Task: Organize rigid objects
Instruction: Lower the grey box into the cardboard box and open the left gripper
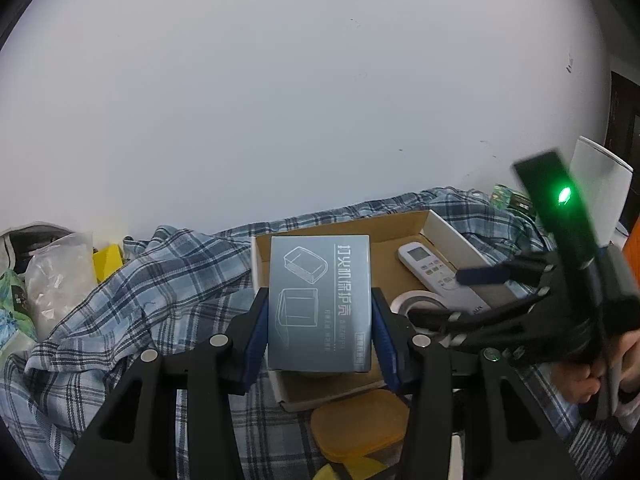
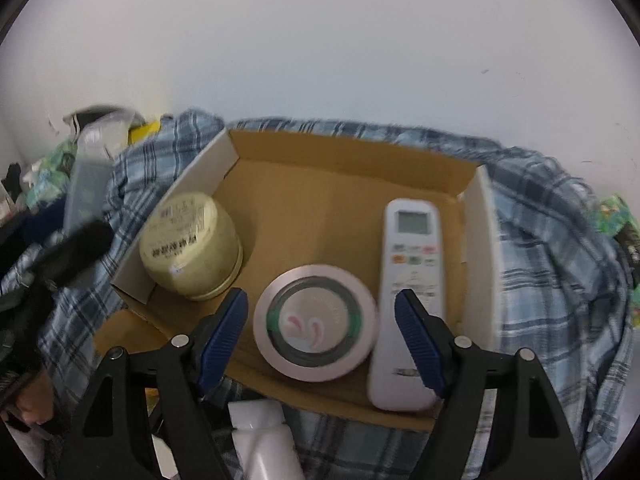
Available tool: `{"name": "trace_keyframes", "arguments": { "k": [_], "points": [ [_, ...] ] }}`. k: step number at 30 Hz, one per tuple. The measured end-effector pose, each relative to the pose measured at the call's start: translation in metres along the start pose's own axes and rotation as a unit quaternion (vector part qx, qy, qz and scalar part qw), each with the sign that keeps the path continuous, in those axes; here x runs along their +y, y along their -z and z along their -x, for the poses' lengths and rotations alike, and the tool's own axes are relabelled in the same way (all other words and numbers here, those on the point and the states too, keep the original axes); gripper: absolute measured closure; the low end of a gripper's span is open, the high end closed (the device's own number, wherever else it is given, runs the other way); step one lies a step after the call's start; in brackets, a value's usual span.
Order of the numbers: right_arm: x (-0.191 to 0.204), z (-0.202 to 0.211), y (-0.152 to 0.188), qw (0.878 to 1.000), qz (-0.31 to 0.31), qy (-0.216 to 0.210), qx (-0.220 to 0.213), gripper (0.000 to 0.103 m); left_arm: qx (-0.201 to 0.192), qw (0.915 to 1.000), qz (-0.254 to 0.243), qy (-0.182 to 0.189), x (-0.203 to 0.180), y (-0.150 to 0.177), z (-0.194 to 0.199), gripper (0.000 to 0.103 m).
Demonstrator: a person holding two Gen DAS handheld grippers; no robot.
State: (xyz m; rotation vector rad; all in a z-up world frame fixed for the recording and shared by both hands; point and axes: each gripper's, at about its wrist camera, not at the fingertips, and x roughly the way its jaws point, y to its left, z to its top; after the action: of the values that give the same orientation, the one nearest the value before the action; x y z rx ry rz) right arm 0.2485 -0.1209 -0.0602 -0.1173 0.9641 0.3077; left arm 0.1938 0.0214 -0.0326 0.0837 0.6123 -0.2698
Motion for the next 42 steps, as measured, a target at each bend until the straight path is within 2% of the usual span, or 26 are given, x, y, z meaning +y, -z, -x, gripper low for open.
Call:
{"name": "trace_keyframes", "arguments": {
  "k": [6,13,21,30,31,32,33,34,42],
  "points": [
    [-0.022,0.043,0.003,0.998,0.001,0.046,-0.042,0.028,0.013,0.9995,-0.016,0.024,-0.019,-0.01,-0.007,0.054],
    [-0.054,0.064,0.023,0.994,-0.016,0.083,-0.064,0.028,0.055,0.9963,-0.018,0.063,-0.042,-0.023,-0.047,0.054],
    [-0.085,0.061,0.035,0.993,-0.049,0.086,-0.064,0.028,0.095,0.9923,-0.024,0.076,-0.06,-0.016,-0.084,0.054],
    [-0.09,0.053,0.035,0.994,-0.057,0.08,-0.055,0.028,0.105,0.9907,-0.043,0.075,-0.067,-0.009,-0.086,0.054],
    [-0.089,0.053,0.036,0.994,-0.056,0.081,-0.056,0.028,0.105,0.9911,-0.043,0.069,-0.068,-0.009,-0.085,0.051],
    [-0.088,0.053,0.036,0.994,-0.055,0.082,-0.056,0.028,0.102,0.9919,-0.044,0.061,-0.069,-0.01,-0.085,0.035],
    [-0.088,0.053,0.036,0.993,-0.054,0.085,-0.056,0.028,0.095,0.9932,-0.045,0.051,-0.069,-0.01,-0.082,0.015],
    [-0.087,0.053,0.036,0.993,-0.053,0.087,-0.055,0.028,0.084,0.9944,-0.044,0.046,-0.068,-0.011,-0.078,0.013],
    [-0.085,0.059,0.035,0.992,-0.051,0.093,-0.063,0.028,0.034,0.9978,-0.02,0.052,-0.058,-0.022,-0.036,0.013]
  ]
}}
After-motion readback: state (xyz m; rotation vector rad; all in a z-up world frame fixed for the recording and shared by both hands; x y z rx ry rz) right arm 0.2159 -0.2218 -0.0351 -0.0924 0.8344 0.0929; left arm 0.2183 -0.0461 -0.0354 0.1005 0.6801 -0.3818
